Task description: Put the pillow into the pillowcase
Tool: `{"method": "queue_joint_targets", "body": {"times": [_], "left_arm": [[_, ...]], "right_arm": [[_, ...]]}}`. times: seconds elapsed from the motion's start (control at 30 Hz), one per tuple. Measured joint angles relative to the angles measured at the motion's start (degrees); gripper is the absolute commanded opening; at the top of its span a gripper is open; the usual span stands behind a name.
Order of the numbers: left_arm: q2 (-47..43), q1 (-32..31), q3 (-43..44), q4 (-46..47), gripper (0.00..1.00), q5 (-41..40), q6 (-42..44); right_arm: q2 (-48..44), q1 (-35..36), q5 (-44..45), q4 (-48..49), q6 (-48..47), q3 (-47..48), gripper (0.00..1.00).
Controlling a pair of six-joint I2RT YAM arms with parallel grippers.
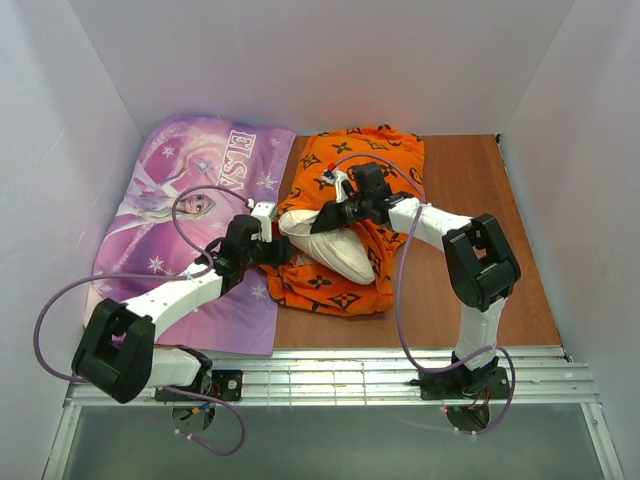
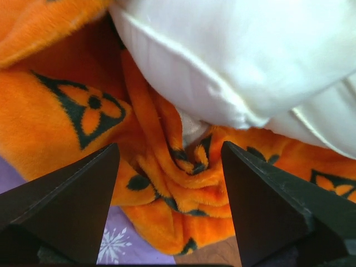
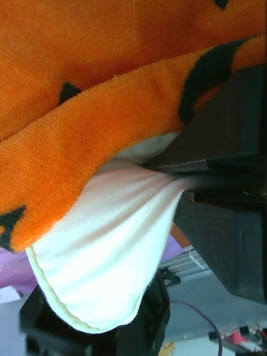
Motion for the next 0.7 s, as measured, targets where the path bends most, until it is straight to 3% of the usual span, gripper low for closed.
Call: {"method": "queue_joint_targets", "body": {"times": [0.27,0.43,0.53,0.57,0.7], "left_arm": [[11.2,-4.1,0.4,4.9,0.66,-9.2,-1.9],[22.1,-4.5,6.0,7.2,0.65,-14.1,-1.5],[25.3,-4.6,8.5,7.6,0.5,-16.6,-1.0],[25.9,-4.7,9.0,7.6,0.32,-17.5,-1.0],[26.1,-3.9,9.6,6.1,0.0,-19.9,-0.2]], "right_arm": [[0.0,-1.4,-3.6,6.8,11.3,-1.9,0.01],[0.0,-1.7,-2.7,8.2,14.5,-4.2,0.01],[0.0,-2.6,-1.4,8.5,15.4,-4.2,0.01],[0.0,-2.8,-1.3,8.5,15.4,-4.2,0.01],[-0.4,-3.4,-1.2,8.4,14.1,-5.4,0.01]]}}
